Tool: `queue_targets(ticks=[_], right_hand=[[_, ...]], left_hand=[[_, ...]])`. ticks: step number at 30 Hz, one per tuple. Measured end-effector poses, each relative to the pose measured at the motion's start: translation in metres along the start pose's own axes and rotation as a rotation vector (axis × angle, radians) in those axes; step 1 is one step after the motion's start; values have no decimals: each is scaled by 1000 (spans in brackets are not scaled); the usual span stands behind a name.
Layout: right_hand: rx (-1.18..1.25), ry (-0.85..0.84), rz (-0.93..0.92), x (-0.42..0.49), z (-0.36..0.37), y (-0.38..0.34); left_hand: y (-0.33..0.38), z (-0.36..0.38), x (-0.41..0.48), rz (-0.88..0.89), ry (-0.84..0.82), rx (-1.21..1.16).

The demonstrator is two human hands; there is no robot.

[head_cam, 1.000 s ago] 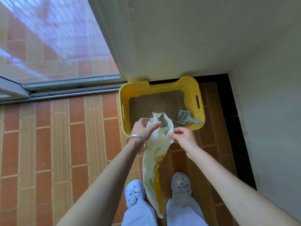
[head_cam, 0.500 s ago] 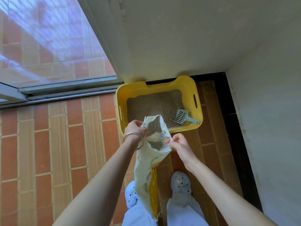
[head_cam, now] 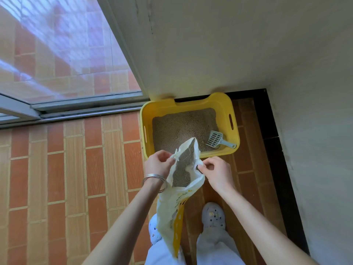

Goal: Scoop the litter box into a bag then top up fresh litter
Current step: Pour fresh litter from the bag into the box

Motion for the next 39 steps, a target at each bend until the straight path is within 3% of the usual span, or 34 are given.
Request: queue_targets(ticks=[13,19,28,34,39], right_hand=[[181,36,7,-38,-6,-15],[185,-43,70,-45,7,-10],[408,65,88,-71,3,4],[319,-14,134,-81,16,25],[257,-143,196,-89,42,28]], left_hand=[[-5,-16,-43,49,23,-115],[-20,18,-60,-27,-274,-292],[-36,-4,-72,13,-141,-566],[-59,15,-88,-128,-333,-448],[-64,44,-101,-243,-400,-505]])
Point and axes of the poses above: each hand's wrist, its own x-axis towards the middle knuckle, its own z-axis out of the palm, y = z × x, the point moved 4 cm from there along x, towards the middle knuckle, and after that the axes turned 6 degrees about -y, right-handed, at the moved point
